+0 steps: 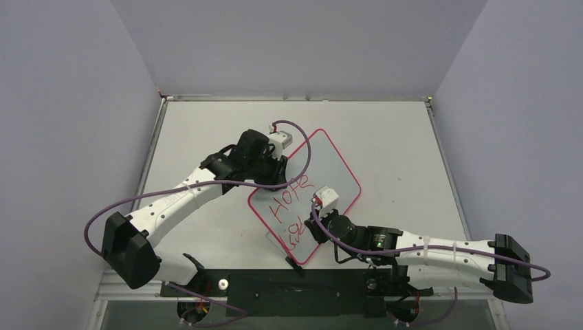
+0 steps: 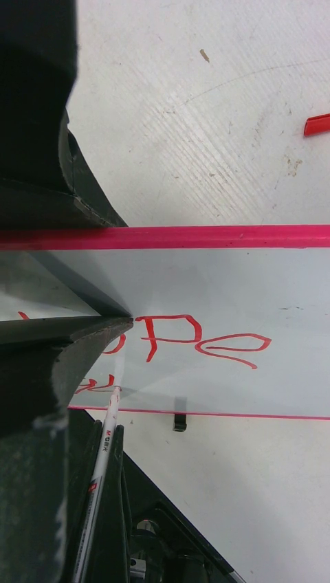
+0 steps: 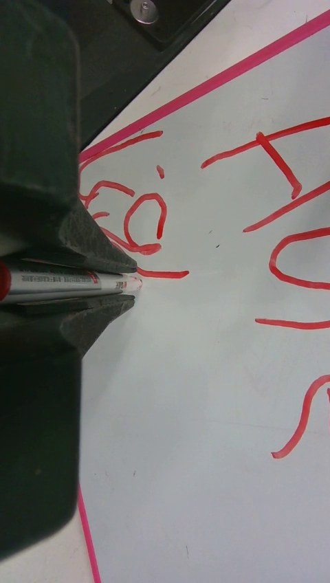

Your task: Write a sentence on the whiteboard

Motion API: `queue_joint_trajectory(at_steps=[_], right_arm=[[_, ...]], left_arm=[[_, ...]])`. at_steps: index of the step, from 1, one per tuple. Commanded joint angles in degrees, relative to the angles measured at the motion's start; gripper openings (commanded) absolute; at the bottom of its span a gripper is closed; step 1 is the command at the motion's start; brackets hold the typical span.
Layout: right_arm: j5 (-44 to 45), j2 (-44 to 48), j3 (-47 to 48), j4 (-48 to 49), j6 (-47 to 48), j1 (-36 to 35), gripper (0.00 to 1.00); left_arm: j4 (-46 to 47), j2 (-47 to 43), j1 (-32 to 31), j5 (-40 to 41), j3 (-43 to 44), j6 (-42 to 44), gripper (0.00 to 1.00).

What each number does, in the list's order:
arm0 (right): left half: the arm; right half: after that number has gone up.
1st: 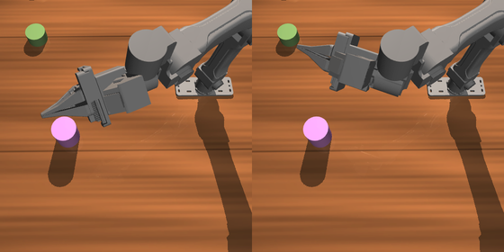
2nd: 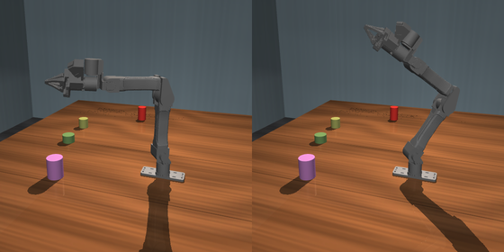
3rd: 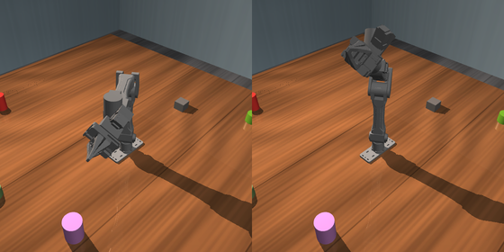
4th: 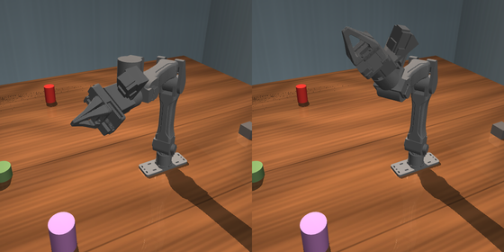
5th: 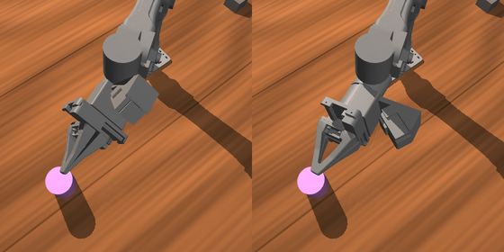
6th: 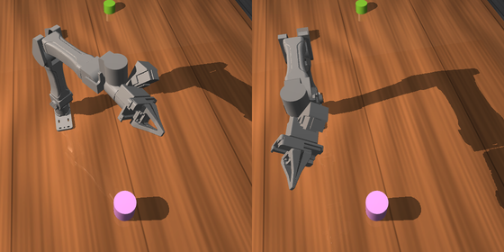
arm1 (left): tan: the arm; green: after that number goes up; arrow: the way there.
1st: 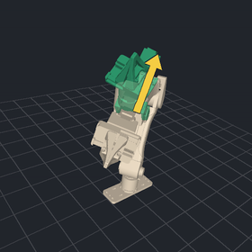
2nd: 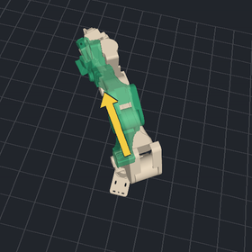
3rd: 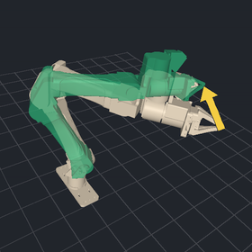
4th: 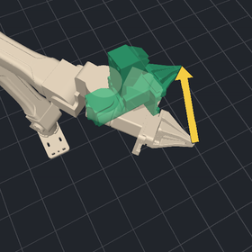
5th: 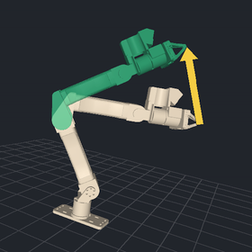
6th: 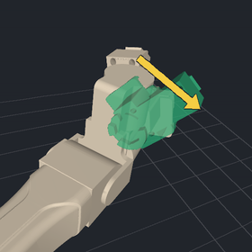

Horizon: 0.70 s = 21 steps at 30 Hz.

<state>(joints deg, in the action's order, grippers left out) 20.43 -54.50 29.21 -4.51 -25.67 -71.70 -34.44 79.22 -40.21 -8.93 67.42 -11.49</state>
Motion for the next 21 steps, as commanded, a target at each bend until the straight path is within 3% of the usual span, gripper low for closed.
queue_joint_trajectory(at_steps=[1, 11, 21], right_arm=[[-0.1, -0.8, 2.2, 2.7, 0.9, 0.3, 0.0], [4.1, -0.3, 1.2, -1.2, -0.8, 2.3, 0.0], [1.1, 1.0, -1.3, -3.5, -3.6, 3.0, 0.0]], left_arm=[[-6.4, 2.4, -0.8, 12.5, -1.7, 9.5, 0.0], [-6.5, 2.3, -0.8, 12.6, -1.7, 9.5, 0.0], [-6.5, 2.4, -0.8, 12.7, -1.7, 9.6, 0.0]])
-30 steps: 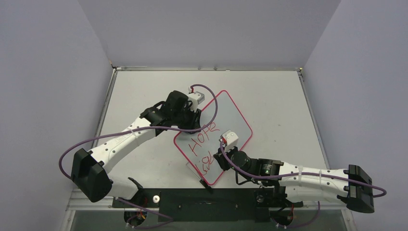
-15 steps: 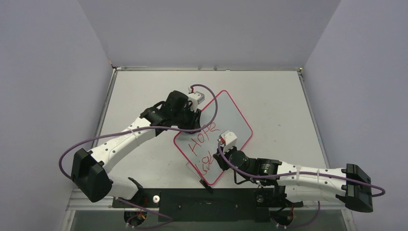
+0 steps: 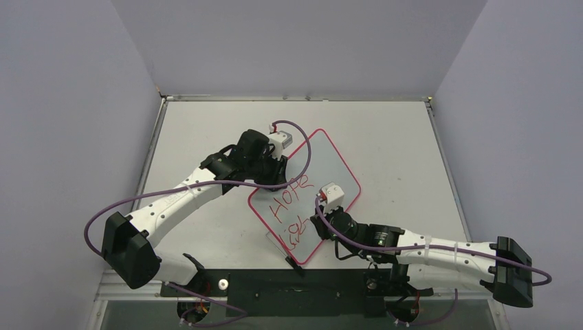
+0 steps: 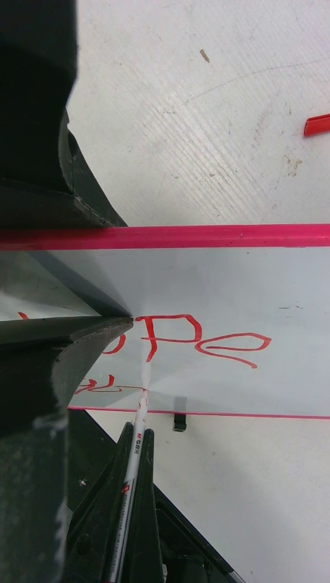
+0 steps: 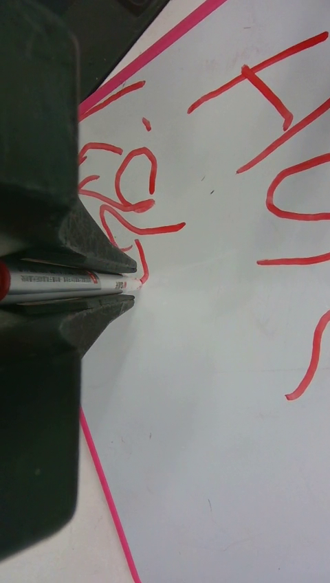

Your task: Write a sentence on the whiteboard

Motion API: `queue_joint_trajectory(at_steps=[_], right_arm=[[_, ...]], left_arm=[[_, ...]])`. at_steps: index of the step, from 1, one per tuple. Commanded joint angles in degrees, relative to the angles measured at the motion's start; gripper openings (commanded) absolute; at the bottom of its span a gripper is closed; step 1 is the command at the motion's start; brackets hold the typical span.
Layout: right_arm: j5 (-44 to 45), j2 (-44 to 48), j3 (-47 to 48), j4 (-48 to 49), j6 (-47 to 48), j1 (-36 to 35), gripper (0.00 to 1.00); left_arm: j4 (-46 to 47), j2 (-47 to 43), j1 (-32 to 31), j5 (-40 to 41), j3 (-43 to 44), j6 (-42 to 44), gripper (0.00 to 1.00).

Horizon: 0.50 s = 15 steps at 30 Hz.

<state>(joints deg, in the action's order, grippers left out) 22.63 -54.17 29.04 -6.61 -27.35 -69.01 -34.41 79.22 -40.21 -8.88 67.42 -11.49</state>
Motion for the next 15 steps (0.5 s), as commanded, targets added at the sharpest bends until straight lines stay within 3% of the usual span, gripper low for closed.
queue_joint_trajectory(at_steps=[1, 15], right_arm=[[-1.7, 0.8, -1.4, -1.6, -2.1, 0.2, 0.0], [-1.9, 5.1, 1.8, -7.2, -3.7, -0.2, 0.0]], left_arm=[[-6.6, 2.4, -0.8, 12.7, -1.8, 9.5, 0.0], [-6.6, 2.4, -0.8, 12.9, -1.7, 9.5, 0.0]])
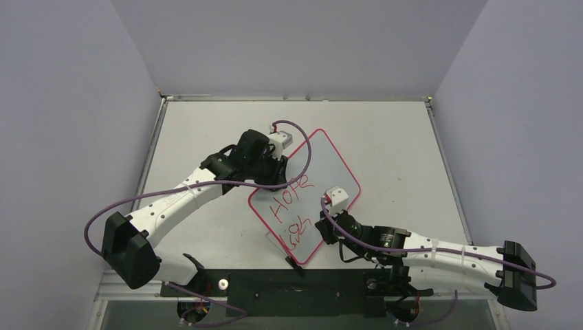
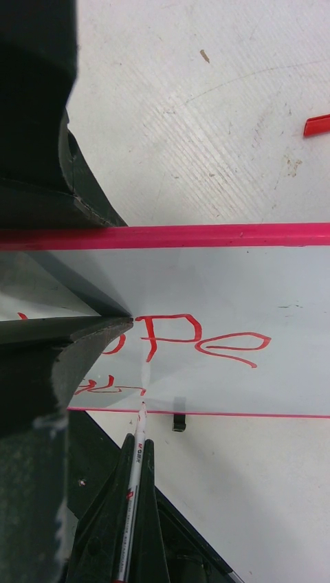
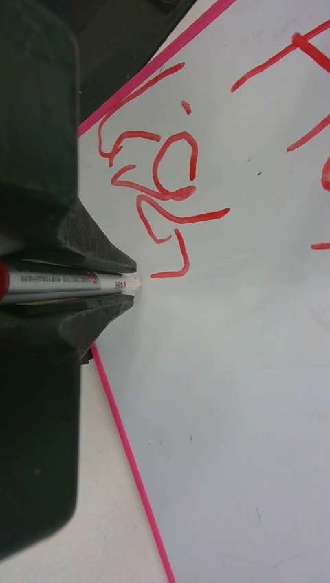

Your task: Write a sentence on the whiteboard

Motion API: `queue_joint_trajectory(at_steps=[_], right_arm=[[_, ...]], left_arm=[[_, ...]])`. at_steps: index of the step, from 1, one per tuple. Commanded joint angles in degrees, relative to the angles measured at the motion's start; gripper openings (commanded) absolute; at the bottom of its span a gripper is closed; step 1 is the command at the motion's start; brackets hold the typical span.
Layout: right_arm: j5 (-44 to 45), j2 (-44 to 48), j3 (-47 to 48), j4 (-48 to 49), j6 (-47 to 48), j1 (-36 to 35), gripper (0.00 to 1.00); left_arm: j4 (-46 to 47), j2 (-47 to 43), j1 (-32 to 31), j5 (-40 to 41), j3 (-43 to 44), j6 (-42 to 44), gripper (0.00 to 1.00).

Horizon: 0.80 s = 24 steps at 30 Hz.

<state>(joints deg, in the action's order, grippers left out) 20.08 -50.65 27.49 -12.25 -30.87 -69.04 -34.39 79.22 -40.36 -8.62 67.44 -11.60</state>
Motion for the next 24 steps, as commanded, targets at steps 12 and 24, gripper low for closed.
queue_joint_trajectory(at_steps=[12, 24], right_arm=[[4.6, -2.2, 7.5, 2.5, 3.6, 2.5, 0.0], [1.3, -5.0, 5.8, 7.6, 3.2, 5.1, 0.0]], left_arm=[[-6.6, 2.1, -0.7, 12.5, -1.8, 9.6, 0.0], [-6.6, 1.9, -0.7, 12.6, -1.7, 9.6, 0.0]])
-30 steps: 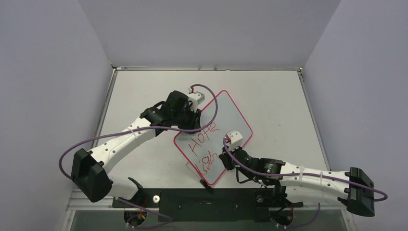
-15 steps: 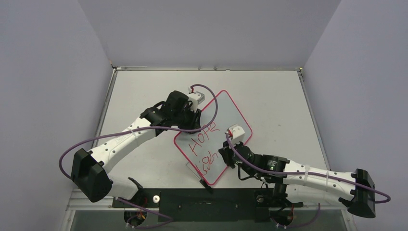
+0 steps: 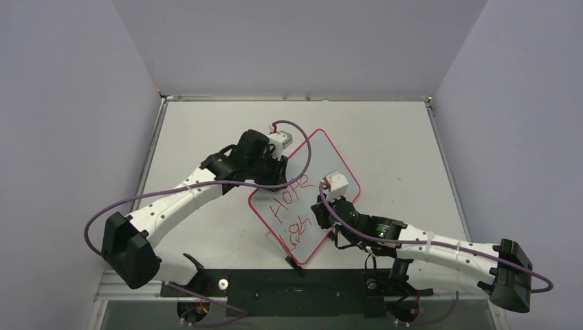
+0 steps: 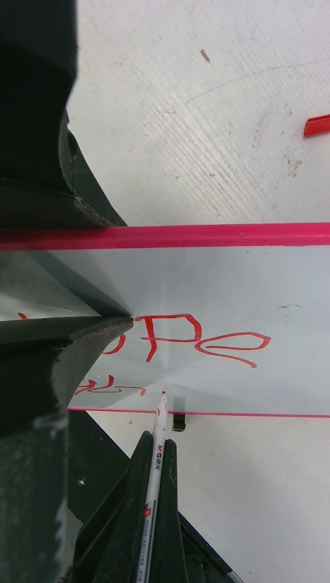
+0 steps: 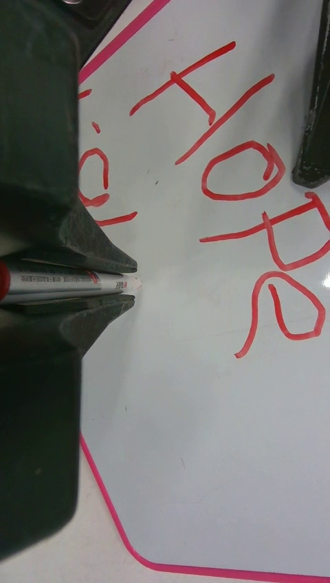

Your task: Write a sentence on the whiteboard

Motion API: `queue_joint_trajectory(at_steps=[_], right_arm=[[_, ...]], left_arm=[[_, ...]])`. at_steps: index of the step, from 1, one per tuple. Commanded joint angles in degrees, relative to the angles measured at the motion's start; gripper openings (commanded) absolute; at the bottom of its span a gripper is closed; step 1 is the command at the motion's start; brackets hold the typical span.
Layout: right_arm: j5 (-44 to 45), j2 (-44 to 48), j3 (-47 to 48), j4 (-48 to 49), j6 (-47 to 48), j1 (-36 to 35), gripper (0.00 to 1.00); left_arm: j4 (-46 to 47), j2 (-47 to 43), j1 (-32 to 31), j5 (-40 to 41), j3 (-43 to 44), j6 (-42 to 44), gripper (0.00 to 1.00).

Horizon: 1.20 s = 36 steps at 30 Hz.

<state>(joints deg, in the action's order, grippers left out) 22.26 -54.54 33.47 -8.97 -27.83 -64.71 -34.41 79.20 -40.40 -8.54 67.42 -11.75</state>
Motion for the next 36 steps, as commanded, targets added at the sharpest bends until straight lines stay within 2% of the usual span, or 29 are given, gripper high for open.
queue_joint_trajectory(at_steps=[1, 13, 22, 36], right_arm=[[-1.0, -1.3, -0.3, 4.5, 0.1, 0.9, 0.0], [-2.2, -2.8, -1.9, 6.2, -0.9, 1.9, 0.0], [1.3, -1.4, -2.6, 2.5, -2.4, 6.0, 0.0], [-5.5, 5.3, 1.5, 1.8, 1.3, 6.3, 0.0]], left_arm=[[-6.6, 1.9, -0.6, 12.5, -1.7, 9.8, 0.0], [-6.6, 2.0, -0.6, 12.4, -1.7, 9.8, 0.0], [-6.6, 2.0, -0.6, 12.4, -1.7, 9.8, 0.0], [-6.6, 1.7, -0.6, 12.6, -1.7, 9.8, 0.0]])
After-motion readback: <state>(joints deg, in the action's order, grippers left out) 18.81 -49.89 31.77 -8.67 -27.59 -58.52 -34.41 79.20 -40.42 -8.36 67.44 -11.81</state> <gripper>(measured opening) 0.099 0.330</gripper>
